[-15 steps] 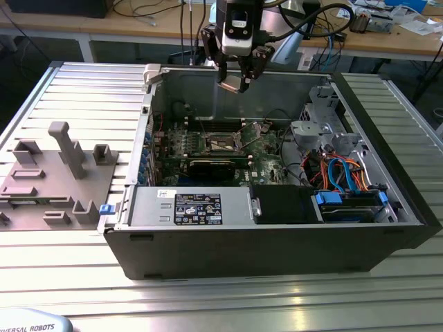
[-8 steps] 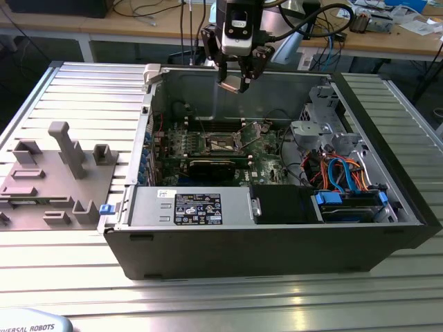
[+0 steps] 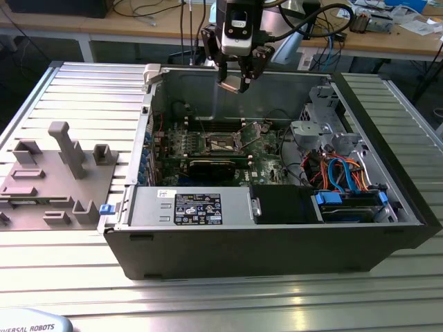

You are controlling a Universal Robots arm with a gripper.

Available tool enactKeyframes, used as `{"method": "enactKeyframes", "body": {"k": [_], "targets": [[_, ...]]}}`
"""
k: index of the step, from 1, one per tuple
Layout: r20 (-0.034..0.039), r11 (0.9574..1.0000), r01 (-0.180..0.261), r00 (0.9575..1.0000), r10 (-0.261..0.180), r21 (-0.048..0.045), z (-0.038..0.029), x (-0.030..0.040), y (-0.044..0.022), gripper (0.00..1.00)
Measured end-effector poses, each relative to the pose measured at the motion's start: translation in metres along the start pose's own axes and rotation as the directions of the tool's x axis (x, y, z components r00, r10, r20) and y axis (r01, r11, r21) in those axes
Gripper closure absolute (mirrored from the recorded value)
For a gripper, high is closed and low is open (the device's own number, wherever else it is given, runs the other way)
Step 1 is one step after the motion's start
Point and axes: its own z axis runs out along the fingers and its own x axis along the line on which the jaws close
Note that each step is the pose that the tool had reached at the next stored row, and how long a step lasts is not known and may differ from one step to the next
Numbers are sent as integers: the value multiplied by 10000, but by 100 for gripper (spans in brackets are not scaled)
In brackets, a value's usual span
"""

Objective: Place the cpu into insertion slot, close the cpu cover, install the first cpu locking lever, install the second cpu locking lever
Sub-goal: 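Place the cpu into insertion slot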

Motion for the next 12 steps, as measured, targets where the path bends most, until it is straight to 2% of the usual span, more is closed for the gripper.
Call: {"method": "enactKeyframes", "body": {"k": [12], "targets": [[6, 10000, -70, 10000, 70, -1, 0, 0, 0, 46]]}}
